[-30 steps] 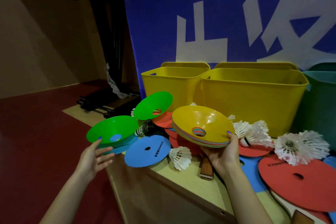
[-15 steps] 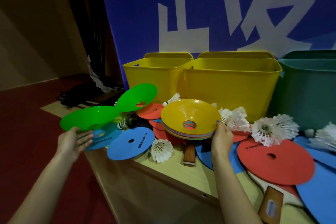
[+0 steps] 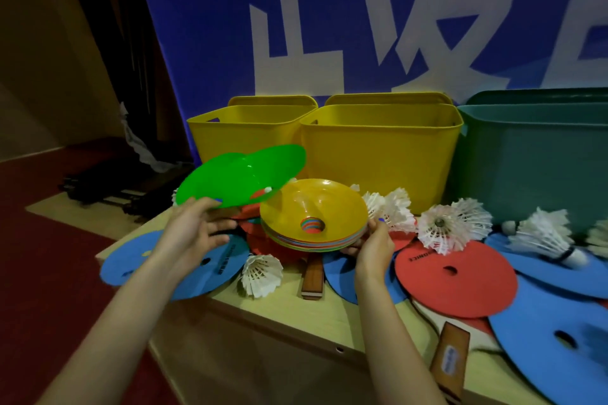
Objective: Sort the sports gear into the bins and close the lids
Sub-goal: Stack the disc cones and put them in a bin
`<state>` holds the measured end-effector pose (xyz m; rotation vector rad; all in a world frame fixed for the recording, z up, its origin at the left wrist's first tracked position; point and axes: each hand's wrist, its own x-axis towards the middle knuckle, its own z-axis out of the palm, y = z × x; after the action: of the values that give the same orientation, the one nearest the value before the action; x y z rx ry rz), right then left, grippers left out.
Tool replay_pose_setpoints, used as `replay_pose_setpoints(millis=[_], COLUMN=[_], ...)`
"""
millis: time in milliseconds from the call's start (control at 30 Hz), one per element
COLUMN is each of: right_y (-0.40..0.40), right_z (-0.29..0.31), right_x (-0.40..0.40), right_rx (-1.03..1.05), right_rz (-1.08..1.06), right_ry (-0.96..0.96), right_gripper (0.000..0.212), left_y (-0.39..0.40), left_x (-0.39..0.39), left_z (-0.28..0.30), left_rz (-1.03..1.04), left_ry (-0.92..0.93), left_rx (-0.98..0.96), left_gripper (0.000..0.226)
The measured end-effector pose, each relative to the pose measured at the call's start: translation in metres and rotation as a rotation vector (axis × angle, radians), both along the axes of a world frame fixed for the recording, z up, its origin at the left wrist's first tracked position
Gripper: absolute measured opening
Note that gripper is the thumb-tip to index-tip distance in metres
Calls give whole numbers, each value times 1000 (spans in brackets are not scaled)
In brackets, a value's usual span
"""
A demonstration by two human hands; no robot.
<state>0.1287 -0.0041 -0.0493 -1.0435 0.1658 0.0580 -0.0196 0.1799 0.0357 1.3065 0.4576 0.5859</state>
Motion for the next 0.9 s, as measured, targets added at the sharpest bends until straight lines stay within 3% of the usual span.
replay_pose_setpoints(millis=[233, 467, 533, 667, 767, 900], right_y=[-1, -2, -2, -1, 1, 3], right_z=[5, 9, 9, 3, -4, -13], right_x=[-4, -17, -17, -17, -10, -2], right_rx=[45, -23, -41, -195, -216, -221], right_rz=[20, 78, 108, 110, 109, 90], right_ry=[-33, -154, -150, -178, -198, -205], right_gripper=[37, 17, 36, 60, 41, 37], left_y=[-32, -22, -16, 2, 19, 47], left_x=[35, 51, 49, 37, 28, 26], left_z=[-21, -31, -32, -35, -36, -37], left_rz=[-162, -47, -14, 3, 1, 3], left_ry=[181, 175, 153, 148, 139, 53], left_rx=[182, 323, 319, 117, -103, -489], left_gripper=[35, 52, 50, 42, 34, 26])
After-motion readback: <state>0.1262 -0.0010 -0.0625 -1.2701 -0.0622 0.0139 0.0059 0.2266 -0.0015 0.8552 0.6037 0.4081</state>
